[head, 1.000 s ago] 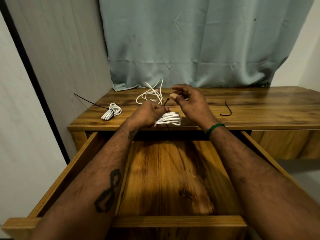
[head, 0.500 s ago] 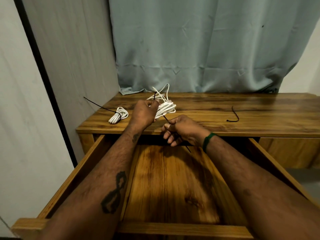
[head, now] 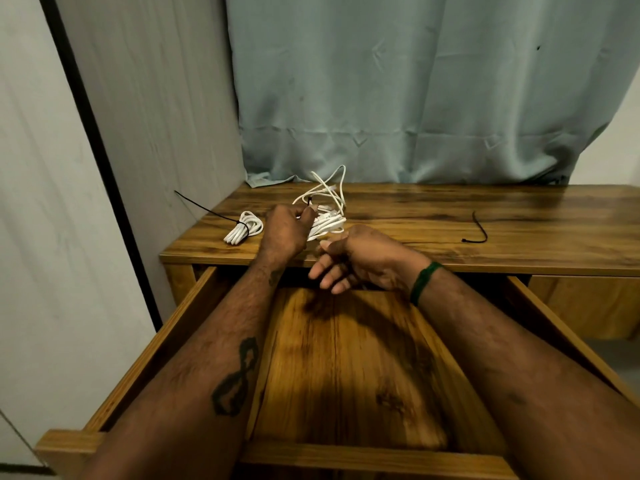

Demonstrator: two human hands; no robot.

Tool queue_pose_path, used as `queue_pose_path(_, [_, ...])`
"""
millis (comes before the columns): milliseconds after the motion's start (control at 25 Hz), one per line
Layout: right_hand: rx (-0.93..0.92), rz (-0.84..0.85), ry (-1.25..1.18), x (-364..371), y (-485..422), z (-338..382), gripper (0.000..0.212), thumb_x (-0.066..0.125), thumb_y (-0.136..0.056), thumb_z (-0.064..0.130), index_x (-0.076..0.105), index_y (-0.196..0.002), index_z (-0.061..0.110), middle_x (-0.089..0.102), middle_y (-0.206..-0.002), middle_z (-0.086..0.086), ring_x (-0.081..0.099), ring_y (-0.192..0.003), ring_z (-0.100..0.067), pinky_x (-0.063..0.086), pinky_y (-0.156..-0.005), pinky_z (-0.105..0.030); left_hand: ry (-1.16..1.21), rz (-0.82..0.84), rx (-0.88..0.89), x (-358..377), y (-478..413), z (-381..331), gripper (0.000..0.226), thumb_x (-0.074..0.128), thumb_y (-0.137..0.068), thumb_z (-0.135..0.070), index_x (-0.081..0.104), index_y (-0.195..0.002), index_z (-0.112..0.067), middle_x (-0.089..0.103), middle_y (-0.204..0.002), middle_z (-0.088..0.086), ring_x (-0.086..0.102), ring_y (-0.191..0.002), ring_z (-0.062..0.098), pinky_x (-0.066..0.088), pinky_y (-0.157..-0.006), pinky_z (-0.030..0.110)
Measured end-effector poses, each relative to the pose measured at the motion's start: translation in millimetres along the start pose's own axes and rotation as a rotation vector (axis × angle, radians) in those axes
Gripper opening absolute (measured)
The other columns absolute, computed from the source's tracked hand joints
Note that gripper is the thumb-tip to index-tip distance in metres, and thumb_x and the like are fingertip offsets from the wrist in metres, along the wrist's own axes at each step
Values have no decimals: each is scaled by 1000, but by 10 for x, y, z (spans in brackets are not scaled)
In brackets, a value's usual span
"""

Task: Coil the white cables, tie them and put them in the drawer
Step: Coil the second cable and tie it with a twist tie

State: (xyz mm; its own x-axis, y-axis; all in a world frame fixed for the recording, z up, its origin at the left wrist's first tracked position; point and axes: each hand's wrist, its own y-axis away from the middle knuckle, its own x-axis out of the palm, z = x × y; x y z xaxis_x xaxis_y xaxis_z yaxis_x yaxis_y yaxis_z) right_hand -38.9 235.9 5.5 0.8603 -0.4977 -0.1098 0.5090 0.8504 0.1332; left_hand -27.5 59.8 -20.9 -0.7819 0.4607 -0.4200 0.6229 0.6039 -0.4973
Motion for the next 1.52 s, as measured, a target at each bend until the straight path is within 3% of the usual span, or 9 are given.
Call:
queue_pose_path(200, [-402,-274,-8,-25,87,191,6,46,-100,12,49,-95,10,75,-92,-21,65,-71,-29,51,-61,-35,-69,88,38,-1,40,-60,23,65,-93,-11,72,-71,-9,54,-52,-8,47,-50,10,34,-48,24])
queue_pose_path(400, [-460,119,-29,-210,146,125,30,62,-92,12,49,-119,6,68,-126,-16,62,-102,-27,56,-74,-40,-50,155,48,-37,126,-122,12,73,-84,4,76,-92,-5,67,-75,1,60,-66,12,49,-57,23])
queue_pose_path(480, [-529,-69,112,-195,115,117,17,59,-98,9,55,-111,0,74,-108,-18,65,-88,-28,55,-68,-39,-4,179,24,-7,125,-122,8,72,-88,-4,74,-82,1,60,-63,1,53,-54,14,43,-51,23])
queue_pose_path(600, [-672,-403,232,-161,53,107,20,61,-98,13,68,-91,-4,69,-67,-6,57,-58,-15,47,-54,-30,89,184,-35,68,113,-119,46,64,-96,-24,59,-61,6,47,-54,12,43,-49,21,33,-51,28])
queue_pose_path(800, [-818,-430,257,-197,42,154,11,68,-91,7,76,-91,-1,71,-81,-8,68,-74,-15,58,-71,-33,139,190,-64,72,112,-178,57,64,-97,-28,39,-47,-19,41,-49,5,46,-40,18,31,-38,17])
queue_pose_path(1040, [-673,-483,-112,-119,-33,125,10,69,-91,6,67,-101,8,64,-75,-20,61,-58,-25,57,-54,-32,157,249,-14,175,158,-188,53,64,-100,-23,55,-48,-19,48,-42,-7,45,-34,8,34,-36,16])
queue_pose_path(1200, [-375,-449,-406,-113,-53,65,8,63,-96,10,61,-93,3,62,-68,-14,61,-48,-20,58,-47,-28,86,281,31,206,191,-178,28,65,-98,-20,77,-79,-3,68,-65,13,54,-49,14,41,-46,22])
queue_pose_path(1360, [-303,-446,-384,-155,-99,32,7,62,-95,6,64,-100,1,65,-72,-14,66,-54,-19,58,-52,-27,47,276,83,164,202,-143,31,64,-98,-19,73,-78,2,61,-63,13,49,-44,10,38,-41,22])
queue_pose_path(1520, [-275,-511,-368,-163,-100,13,11,63,-95,6,64,-85,2,63,-64,-11,62,-50,-20,57,-47,-29,123,293,27,162,212,-143,45,64,-98,-29,63,-66,2,47,-57,11,44,-40,17,37,-39,21])
